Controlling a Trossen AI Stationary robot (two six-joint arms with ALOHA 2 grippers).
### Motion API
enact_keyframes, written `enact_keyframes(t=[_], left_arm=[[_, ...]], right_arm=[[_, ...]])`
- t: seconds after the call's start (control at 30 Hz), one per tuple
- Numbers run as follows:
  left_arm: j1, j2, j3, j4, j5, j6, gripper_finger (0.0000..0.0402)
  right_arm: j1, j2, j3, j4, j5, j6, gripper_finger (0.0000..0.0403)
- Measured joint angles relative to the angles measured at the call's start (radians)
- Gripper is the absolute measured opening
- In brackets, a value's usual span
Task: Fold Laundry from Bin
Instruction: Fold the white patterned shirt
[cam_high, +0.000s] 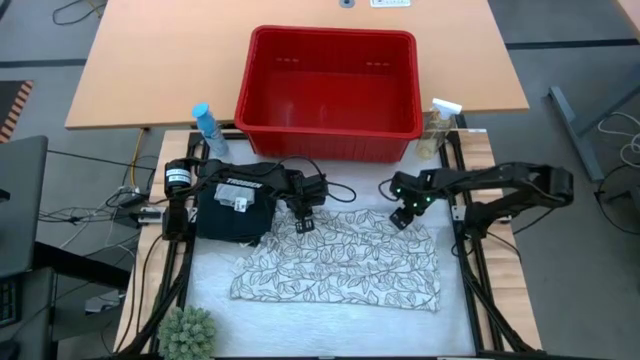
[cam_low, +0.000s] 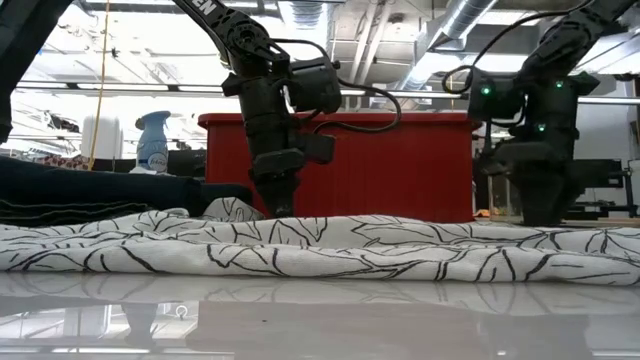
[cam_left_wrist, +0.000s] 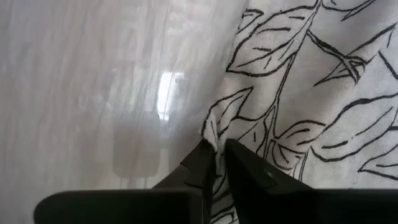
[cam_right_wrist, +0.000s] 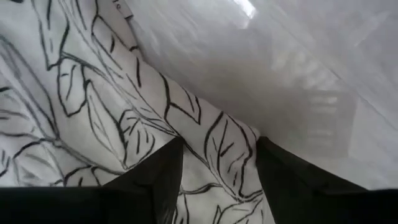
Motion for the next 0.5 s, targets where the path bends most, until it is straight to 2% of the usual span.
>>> enact_keyframes(t=[0.13, 0.23, 0.5], left_arm=[[0.0, 0.0, 0.0, -0.002, 0.0, 0.001, 0.004], [0.0, 0.0, 0.0, -0.003, 0.0, 0.001, 0.0041], [0.0, 0.0, 0.0, -0.025, -0.011, -0.057, 0.0041]], right_arm=[[0.036, 0.057, 0.004, 0.027, 0.053, 0.027, 0.0213], [0.048, 0.07, 0.017, 0.042, 0.086, 0.03, 0.0181], [0.051, -0.011, 0.045, -0.013, 0.164, 0.122, 0.003]])
